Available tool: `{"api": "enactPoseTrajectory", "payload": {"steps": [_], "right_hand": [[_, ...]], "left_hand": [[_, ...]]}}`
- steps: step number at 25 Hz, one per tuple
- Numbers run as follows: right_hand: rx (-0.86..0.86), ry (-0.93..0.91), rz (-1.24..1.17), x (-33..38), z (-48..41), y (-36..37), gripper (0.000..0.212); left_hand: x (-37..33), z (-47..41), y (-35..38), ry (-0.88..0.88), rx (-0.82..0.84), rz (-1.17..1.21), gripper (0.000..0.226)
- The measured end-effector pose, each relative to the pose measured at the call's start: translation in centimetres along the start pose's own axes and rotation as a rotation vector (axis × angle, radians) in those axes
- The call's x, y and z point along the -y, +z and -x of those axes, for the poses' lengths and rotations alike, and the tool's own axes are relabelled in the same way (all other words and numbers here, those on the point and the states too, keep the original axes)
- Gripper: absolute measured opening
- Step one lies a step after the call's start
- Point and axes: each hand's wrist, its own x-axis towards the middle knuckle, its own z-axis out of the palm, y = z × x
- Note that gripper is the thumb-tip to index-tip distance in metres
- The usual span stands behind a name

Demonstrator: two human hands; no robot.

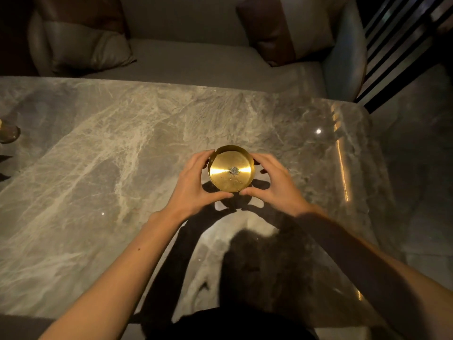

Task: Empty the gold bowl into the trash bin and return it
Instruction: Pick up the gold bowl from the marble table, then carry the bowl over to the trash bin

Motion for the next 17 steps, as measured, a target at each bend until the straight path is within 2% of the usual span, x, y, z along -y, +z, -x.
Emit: {"api": "enactPoseTrajectory", "payload": {"steps": [9, 13, 17], "right_hand": [[0.02, -0.114, 0.112, -6.6, 7.1, -13.6, 0.084], [0.012, -0.063, 0.1, -7.5, 8.4, -16.4, 0.083], [-0.017, -0.071, 0.118, -7.5, 8.9, -16.8, 0.082]], "left_hand": [[-10.5, -0.4, 14.0, -0.05, -0.094, 0.054, 0.097], [-12.9, -1.2, 16.2, -0.012, -0.123, 0.061, 0.09], [-12.5, -2.2, 16.8, -0.009, -0.068, 0.07, 0.097]]}}
